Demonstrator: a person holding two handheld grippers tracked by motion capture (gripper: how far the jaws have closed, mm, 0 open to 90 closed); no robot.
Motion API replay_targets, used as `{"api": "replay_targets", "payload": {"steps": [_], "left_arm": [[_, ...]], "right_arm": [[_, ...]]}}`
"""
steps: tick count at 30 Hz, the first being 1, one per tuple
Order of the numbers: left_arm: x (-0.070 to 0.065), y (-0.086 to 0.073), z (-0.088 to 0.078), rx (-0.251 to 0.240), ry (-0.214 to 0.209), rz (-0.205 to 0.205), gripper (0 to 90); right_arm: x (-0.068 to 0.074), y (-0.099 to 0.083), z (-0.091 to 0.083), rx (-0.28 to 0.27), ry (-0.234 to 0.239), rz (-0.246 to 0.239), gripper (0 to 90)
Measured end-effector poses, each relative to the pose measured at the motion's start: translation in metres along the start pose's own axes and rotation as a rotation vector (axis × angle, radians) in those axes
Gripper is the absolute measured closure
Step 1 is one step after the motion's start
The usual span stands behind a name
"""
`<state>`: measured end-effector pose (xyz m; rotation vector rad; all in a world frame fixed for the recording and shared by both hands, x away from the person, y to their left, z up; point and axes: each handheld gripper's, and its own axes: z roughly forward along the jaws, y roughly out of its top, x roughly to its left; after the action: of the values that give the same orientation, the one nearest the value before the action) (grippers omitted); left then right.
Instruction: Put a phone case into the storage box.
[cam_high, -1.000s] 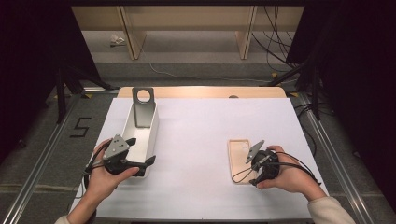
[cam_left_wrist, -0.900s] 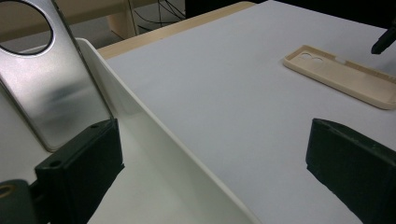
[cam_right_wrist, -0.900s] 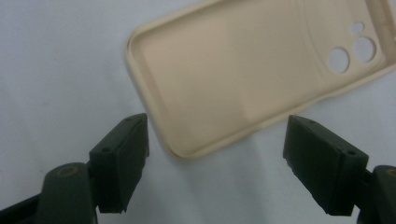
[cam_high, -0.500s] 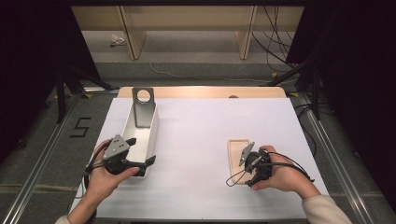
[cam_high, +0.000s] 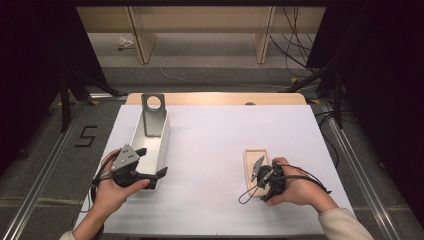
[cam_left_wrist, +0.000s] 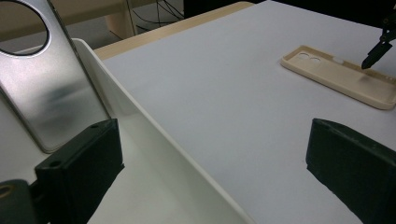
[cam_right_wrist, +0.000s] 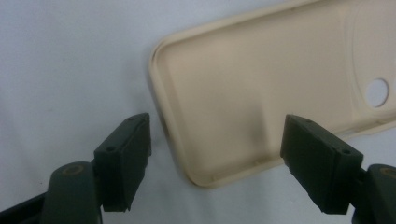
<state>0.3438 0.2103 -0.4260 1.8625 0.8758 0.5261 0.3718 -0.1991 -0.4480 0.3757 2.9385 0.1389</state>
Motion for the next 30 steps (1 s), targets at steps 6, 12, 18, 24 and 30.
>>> {"api": "replay_targets", "payload": {"steps": [6,12,18,24,30], "left_arm": [[0.0,0.0,0.0,0.0,0.0,0.0,3.3],[0.0,0.0,0.0,-0.001,0.0,0.0,3.2],[0.0,0.0,0.0,-0.001,0.0,0.0,3.2],[0.0,0.0,0.0,-0.001,-0.003,0.001,3.2],[-0.001,0.0,0.001,0.001,-0.005,0.002,3.2]], "right_arm": [[0.001,0.004,0.002,0.018,-0.007,-0.022,26.8],[0.0,0.007,0.005,0.039,-0.013,-0.038,27.5],[-0.001,0.008,0.007,0.044,-0.008,-0.046,28.8],[0.002,0.011,0.006,0.069,0.009,-0.072,39.0],[0.005,0.012,0.006,0.059,0.033,-0.113,50.9]]}}
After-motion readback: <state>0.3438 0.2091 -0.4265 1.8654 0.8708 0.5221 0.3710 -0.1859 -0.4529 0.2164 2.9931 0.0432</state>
